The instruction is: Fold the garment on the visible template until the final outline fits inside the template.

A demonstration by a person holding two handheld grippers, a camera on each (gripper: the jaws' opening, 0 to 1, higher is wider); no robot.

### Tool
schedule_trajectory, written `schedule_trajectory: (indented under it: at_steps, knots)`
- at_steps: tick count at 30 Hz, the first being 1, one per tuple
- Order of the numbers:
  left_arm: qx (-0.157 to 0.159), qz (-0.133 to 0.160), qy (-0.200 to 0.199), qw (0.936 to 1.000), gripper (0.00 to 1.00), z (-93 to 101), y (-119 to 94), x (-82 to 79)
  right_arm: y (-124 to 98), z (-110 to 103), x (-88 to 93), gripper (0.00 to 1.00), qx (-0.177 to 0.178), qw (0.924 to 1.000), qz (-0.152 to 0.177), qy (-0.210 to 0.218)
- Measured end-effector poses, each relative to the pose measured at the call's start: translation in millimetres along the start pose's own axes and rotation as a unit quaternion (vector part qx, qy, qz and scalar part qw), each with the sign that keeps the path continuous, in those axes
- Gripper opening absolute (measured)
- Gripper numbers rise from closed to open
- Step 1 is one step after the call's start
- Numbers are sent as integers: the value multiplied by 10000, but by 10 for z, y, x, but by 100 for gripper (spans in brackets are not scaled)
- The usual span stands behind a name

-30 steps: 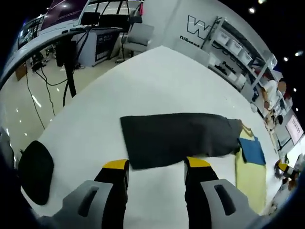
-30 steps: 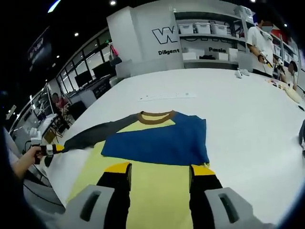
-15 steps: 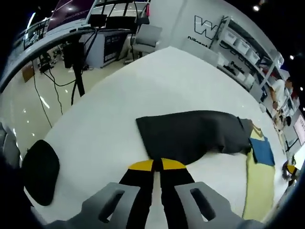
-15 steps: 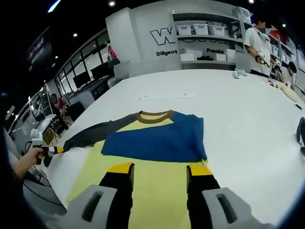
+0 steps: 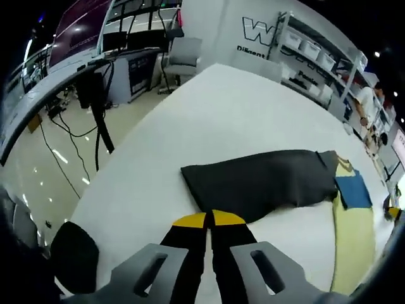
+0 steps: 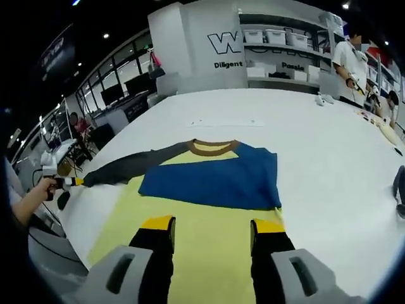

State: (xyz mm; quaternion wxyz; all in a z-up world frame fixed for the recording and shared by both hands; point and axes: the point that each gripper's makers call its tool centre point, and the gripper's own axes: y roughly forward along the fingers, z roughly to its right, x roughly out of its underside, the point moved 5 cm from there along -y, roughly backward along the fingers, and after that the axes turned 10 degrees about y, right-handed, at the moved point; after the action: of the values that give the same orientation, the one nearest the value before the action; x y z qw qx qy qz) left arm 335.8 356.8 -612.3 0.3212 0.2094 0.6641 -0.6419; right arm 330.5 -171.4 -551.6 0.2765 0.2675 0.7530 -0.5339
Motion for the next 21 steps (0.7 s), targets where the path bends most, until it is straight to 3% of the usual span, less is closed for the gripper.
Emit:
schedule_trajectory:
  at_steps: [8, 12, 21]
  knots:
    - [-84, 3, 150, 9999, 0, -116, -14, -95, -62, -79, -8, 58, -172, 9998, 4, -84]
    - [-80, 16, 186, 9998, 0, -124, -18, -122, -83, -122, -16, 72, -280, 9996, 0, -98]
    - [-55, 56, 189, 9998, 0, -124, -46, -186, -135, -178, -7, 89, -325, 9991, -47, -262]
